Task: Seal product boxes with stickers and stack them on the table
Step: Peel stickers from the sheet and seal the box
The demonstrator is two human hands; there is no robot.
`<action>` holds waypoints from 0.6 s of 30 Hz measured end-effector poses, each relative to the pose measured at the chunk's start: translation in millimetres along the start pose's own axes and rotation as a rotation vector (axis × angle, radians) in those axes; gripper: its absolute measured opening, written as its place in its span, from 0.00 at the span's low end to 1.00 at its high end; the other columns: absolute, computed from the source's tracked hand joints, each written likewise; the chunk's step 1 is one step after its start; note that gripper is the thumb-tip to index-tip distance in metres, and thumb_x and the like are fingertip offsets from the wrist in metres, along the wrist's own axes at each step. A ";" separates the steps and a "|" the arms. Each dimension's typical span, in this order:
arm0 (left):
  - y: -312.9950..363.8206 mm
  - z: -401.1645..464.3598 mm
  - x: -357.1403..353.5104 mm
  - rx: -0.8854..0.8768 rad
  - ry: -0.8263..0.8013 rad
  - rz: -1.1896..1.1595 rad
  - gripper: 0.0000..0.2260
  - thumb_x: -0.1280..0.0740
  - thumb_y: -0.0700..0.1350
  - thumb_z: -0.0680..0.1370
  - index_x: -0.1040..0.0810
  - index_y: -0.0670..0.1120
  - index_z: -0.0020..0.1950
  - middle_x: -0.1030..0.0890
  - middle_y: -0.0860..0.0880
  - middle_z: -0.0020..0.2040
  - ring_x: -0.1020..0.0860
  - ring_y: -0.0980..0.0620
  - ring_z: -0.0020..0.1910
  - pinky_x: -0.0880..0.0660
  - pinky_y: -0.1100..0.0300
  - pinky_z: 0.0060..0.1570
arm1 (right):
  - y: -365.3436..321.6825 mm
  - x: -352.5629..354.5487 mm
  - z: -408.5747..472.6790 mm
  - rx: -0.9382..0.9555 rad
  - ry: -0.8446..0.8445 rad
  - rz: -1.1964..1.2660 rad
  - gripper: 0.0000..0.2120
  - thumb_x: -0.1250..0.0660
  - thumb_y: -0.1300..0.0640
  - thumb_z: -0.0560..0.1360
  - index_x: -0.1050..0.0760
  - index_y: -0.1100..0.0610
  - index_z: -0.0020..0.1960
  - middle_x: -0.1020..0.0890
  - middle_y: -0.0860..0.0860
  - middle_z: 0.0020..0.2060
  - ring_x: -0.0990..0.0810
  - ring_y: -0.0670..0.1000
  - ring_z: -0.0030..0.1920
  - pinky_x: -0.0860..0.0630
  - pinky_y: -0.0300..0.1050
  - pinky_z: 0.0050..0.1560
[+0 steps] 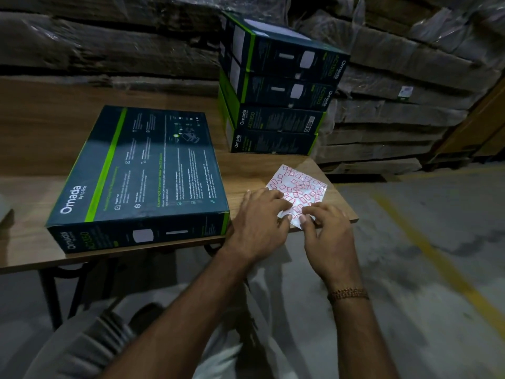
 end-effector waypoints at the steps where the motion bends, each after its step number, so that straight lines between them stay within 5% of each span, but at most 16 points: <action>1: -0.5 0.0 -0.2 -0.005 0.007 0.002 0.18 0.35 0.52 0.85 0.22 0.52 0.75 0.25 0.51 0.76 0.34 0.51 0.78 0.47 0.47 0.81 | -0.8 -1.3 0.2 -0.003 -0.002 -0.009 0.11 0.30 0.57 0.82 0.15 0.58 0.62 0.18 0.53 0.61 0.23 0.55 0.64 0.25 0.46 0.61; 7: -1.0 1.1 -1.1 -0.013 -0.010 0.034 0.18 0.36 0.52 0.86 0.23 0.52 0.76 0.26 0.50 0.77 0.34 0.50 0.78 0.43 0.45 0.80 | -4.5 -5.4 2.9 0.006 -0.032 -0.062 0.13 0.30 0.58 0.81 0.16 0.55 0.65 0.20 0.53 0.63 0.25 0.56 0.66 0.30 0.45 0.61; 13: 0.6 2.8 3.7 0.023 -0.040 0.007 0.23 0.35 0.39 0.83 0.26 0.50 0.78 0.26 0.50 0.77 0.35 0.49 0.79 0.46 0.46 0.82 | -8.4 -7.3 3.2 0.088 -0.025 -0.090 0.18 0.30 0.64 0.78 0.15 0.48 0.63 0.21 0.51 0.60 0.26 0.56 0.59 0.23 0.57 0.59; 18: 0.6 3.8 3.5 0.087 -0.043 -0.041 0.26 0.34 0.37 0.82 0.29 0.48 0.80 0.26 0.49 0.78 0.36 0.49 0.80 0.52 0.47 0.84 | -5.3 -6.7 3.9 0.129 -0.018 -0.104 0.17 0.29 0.64 0.77 0.14 0.47 0.60 0.21 0.50 0.58 0.25 0.56 0.56 0.23 0.58 0.56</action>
Point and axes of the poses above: each hand's wrist, its own z-axis towards the middle knuckle, its own x-axis out of the back of the hand, y = z × x, the point moved 3 cm from there along z, towards the middle knuckle
